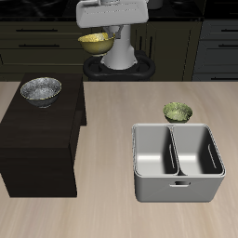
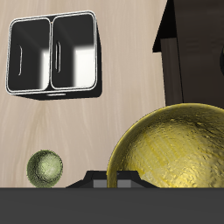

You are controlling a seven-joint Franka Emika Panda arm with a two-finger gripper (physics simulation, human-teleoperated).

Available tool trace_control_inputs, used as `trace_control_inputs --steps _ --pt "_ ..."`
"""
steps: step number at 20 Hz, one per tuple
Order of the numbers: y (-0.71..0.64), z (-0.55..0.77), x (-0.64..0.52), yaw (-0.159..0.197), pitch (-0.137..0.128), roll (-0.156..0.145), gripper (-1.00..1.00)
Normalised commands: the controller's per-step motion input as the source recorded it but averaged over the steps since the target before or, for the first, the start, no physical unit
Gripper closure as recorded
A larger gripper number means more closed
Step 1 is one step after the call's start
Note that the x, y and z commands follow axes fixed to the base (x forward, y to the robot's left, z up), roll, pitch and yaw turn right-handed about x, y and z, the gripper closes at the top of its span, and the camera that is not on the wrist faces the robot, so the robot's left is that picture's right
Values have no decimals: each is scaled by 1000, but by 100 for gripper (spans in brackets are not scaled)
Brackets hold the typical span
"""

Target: Stack the yellow bowl on the black bowl

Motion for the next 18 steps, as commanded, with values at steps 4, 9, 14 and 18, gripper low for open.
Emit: trace_control_inputs --steps 4,9,14,18 --pt "-417 147 347 -42 52 -11 100" --pt "-306 124 279 -30 28 -3 100" --pt "-205 151 198 29 -11 -13 100" --pt "-363 208 227 -22 -7 -64 100"
